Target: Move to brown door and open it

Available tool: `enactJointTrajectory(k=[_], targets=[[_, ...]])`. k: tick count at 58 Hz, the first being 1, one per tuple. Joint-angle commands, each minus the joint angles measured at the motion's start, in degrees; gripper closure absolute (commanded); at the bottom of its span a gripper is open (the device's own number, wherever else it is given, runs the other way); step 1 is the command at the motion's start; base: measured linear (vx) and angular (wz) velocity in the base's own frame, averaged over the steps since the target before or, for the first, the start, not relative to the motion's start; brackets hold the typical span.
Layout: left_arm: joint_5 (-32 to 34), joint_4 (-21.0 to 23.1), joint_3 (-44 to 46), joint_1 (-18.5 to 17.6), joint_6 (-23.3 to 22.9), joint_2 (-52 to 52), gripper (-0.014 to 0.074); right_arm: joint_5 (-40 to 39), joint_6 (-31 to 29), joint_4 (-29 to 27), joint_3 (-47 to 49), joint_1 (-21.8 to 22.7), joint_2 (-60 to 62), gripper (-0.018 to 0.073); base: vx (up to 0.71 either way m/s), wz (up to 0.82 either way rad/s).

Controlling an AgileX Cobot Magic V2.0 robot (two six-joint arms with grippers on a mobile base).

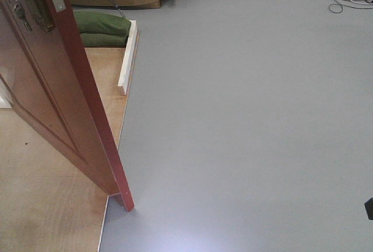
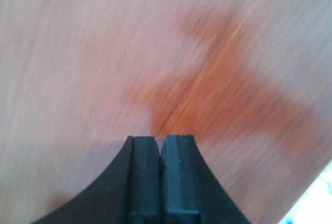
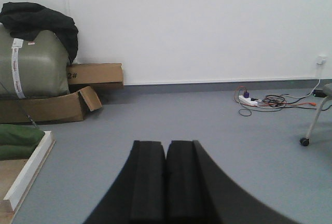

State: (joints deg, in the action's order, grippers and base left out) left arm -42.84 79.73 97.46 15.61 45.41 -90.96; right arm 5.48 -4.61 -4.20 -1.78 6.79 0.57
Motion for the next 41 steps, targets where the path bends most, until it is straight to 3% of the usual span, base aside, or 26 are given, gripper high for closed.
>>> enactJointTrajectory(k=[1, 41], targets=[[1.09, 3.32, 1.90, -0.90, -0.15, 1.64, 0.0600, -4.42, -0.27, 0.41, -0.27, 0.29, 0.74, 0.0559, 0.00, 0.00], [1.21, 3.38, 1.90, -2.90, -0.15, 1.65, 0.0600, -4.42, -0.27, 0.41, -0.27, 0.29, 0.74, 0.0559, 0.00, 0.00]])
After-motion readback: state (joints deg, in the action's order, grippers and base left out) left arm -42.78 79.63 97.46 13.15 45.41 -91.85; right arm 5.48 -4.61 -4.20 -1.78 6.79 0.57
